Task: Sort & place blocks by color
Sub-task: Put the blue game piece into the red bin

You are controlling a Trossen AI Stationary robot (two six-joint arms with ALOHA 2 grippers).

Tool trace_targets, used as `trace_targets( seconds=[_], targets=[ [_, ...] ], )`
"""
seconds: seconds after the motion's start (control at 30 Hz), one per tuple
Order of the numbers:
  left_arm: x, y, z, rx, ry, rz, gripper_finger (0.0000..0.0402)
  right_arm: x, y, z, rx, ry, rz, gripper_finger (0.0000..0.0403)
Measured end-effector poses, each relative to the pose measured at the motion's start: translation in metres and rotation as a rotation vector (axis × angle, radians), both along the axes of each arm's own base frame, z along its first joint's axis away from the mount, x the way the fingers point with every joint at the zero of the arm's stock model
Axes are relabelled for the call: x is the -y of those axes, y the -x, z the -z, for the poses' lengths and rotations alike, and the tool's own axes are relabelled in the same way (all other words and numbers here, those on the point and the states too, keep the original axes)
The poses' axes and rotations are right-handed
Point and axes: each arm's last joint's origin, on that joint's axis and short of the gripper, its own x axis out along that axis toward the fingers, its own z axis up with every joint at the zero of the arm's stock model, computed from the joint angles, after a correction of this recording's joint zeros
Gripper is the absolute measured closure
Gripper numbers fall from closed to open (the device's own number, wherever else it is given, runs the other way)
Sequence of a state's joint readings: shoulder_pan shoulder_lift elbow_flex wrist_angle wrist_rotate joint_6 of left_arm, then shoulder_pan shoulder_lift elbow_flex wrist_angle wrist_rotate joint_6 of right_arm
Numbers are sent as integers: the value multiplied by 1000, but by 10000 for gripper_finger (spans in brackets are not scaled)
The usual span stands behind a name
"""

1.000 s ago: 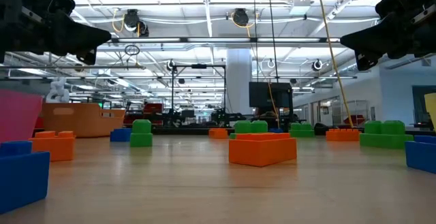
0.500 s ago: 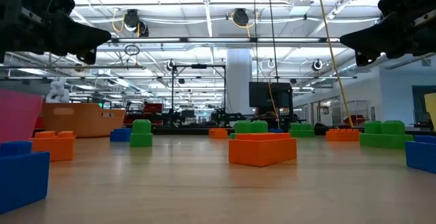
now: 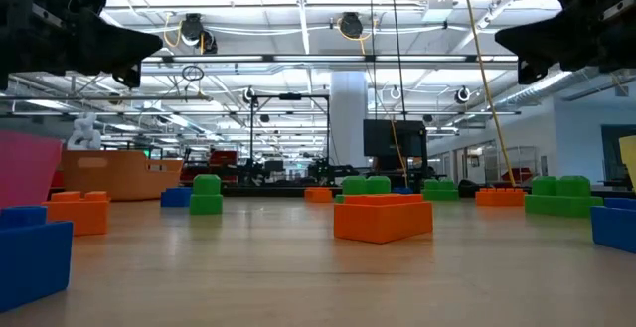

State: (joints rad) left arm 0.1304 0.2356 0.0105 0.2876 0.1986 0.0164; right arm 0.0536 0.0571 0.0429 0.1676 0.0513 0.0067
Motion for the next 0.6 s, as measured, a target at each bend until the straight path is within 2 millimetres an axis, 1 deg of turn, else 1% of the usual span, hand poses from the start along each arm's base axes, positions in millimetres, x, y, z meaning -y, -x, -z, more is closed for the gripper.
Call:
trace_targets(
  seconds=[0.33, 0.5, 0.6],
  targets=[
    [0, 0, -2, 5, 157, 12, 376, 0, 0, -1, 8, -8, -1, 403],
    [0, 1, -9, 79, 163, 18, 376, 0, 1, -5, 48, -6, -1, 403],
    [-2, 1, -11, 111, 184, -51, 376, 1, 2, -10, 99, 38, 55, 403]
  ],
)
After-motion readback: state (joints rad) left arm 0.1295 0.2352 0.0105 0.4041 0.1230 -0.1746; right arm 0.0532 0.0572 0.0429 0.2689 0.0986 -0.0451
